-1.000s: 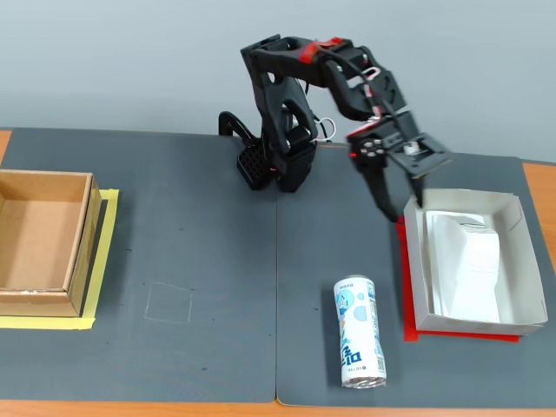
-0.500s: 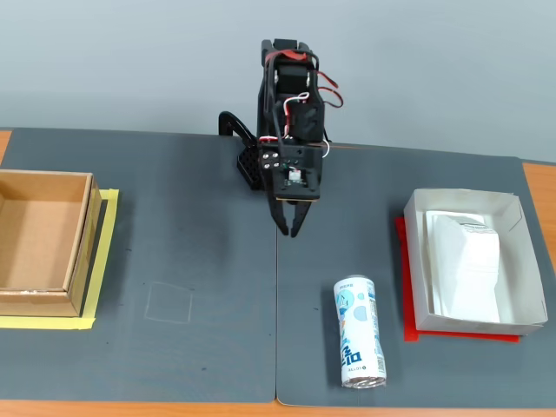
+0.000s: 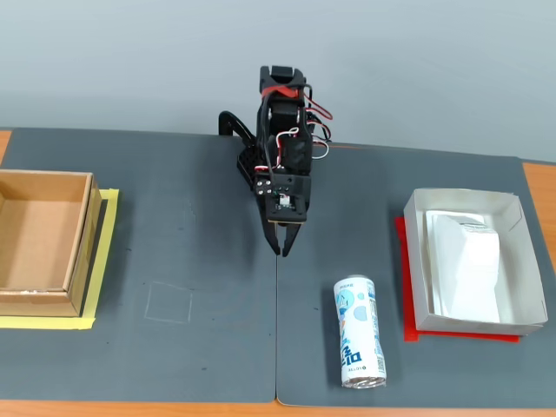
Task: Pick the sandwich and put it in the gray box
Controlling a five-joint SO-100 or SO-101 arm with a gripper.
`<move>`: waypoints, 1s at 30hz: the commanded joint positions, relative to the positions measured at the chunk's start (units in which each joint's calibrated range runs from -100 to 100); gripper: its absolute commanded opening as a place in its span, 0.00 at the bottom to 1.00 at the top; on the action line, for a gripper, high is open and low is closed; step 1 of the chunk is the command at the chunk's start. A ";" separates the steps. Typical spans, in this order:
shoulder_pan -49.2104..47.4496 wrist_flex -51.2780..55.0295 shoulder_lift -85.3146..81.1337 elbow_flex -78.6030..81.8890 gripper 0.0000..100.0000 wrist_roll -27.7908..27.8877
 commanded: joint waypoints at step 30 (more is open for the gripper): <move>4.10 -1.00 -1.02 9.16 0.02 -1.04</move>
